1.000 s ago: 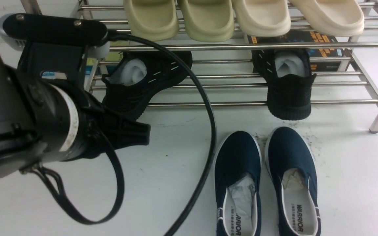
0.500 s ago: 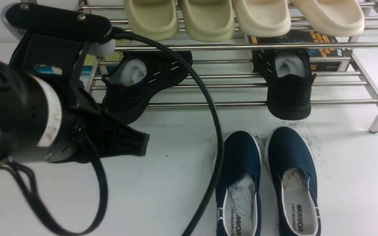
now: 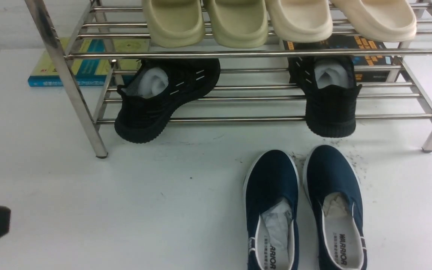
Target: Take the shoes off the shelf with your hand on the white table.
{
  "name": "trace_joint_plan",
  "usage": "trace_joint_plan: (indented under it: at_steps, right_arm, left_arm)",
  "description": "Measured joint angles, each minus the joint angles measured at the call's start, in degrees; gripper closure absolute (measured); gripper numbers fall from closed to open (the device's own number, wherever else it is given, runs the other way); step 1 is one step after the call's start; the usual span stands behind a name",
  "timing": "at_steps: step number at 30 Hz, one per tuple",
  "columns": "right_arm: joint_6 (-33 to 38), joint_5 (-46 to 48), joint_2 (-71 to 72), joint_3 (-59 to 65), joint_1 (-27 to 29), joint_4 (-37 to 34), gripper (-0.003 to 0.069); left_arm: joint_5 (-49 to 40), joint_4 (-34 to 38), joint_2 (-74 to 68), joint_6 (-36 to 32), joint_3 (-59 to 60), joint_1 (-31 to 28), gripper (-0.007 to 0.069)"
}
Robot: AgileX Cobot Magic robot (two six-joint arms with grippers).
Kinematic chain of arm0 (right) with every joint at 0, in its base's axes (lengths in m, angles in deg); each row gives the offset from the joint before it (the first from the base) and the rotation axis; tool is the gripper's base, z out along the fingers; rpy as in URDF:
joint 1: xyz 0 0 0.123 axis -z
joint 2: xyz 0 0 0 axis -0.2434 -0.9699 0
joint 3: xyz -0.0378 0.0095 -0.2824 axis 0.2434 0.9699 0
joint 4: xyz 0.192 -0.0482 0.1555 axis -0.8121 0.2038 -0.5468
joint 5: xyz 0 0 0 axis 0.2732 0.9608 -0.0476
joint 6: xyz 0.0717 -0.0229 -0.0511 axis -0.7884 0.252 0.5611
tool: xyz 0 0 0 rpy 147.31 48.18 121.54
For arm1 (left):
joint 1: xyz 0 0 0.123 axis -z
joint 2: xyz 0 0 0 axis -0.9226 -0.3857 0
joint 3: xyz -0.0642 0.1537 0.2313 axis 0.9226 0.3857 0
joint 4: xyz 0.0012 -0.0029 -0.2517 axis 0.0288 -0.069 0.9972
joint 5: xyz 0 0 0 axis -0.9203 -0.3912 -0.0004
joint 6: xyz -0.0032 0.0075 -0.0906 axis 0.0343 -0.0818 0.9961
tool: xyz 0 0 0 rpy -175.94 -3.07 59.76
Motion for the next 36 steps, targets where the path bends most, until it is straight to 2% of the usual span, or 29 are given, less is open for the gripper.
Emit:
trace_joint_plan:
  at_steps: [2,3,8,12,19,21,23,24,25,27,28,30,33,35,36]
  right_arm:
    - [0.00,0.00,0.00,0.00,0.00,0.00,0.0516]
    - [0.00,0.00,0.00,0.00,0.00,0.00,0.0516]
    - [0.00,-0.06,0.00,0.00,0.00,0.00,0.0516]
    - [0.00,-0.06,0.00,0.00,0.00,0.00,0.0512]
    - [0.00,-0.06,0.00,0.00,0.00,0.00,0.0510]
    - [0.00,-0.06,0.00,0.00,0.00,0.00,0.0508]
    - [0.00,-0.06,0.00,0.00,0.00,0.00,0.0506]
    - [-0.05,-0.06,0.00,0.00,0.00,0.00,0.0505]
    - [-0.05,-0.06,0.00,0.00,0.00,0.00,0.0505]
    - [-0.05,-0.06,0.00,0.00,0.00,0.00,0.0505]
    - [-0.05,-0.06,0.00,0.00,0.00,0.00,0.0505]
    - [-0.05,-0.06,0.00,0.00,0.00,0.00,0.0505]
    - [-0.05,-0.06,0.00,0.00,0.00,0.00,0.0501]
    - [-0.05,-0.06,0.00,0.00,0.00,0.00,0.0494]
    - [-0.05,-0.06,0.00,0.00,0.00,0.00,0.0494]
  left_arm:
    - [9.61,-2.75,3.26,4.17,5.55,0.00,0.0612]
    - [10.65,-2.75,3.26,5.27,6.13,0.00,0.0612]
    - [31.40,-13.81,6.26,16.68,18.21,0.00,0.0610]
    - [33.15,-20.35,6.26,19.08,23.46,0.00,0.0606]
    - [32.13,-21.70,6.26,27.29,25.72,0.00,0.0601]
    - [32.13,-21.78,6.26,27.80,26.18,0.00,0.0599]
    - [32.13,-20.18,6.36,27.28,27.50,-0.55,0.0596]
    - [31.67,-15.57,6.49,25.18,29.30,-2.12,0.0593]
    - [31.58,-14.89,6.54,24.85,29.52,-2.37,0.0593]
    - [30.64,-5.98,6.66,19.34,32.10,-6.78,0.0591]
    - [30.64,-4.56,6.66,18.85,32.52,-7.21,0.0592]
    - [30.86,3.03,6.78,11.34,34.74,-13.10,0.0589]
    - [32.03,9.35,7.88,3.80,36.33,-20.03,0.0589]
    - [33.20,15.53,11.01,-6.46,37.99,-28.51,0.0587]
    - [33.28,15.86,11.29,-7.17,37.99,-29.11,0.0587]
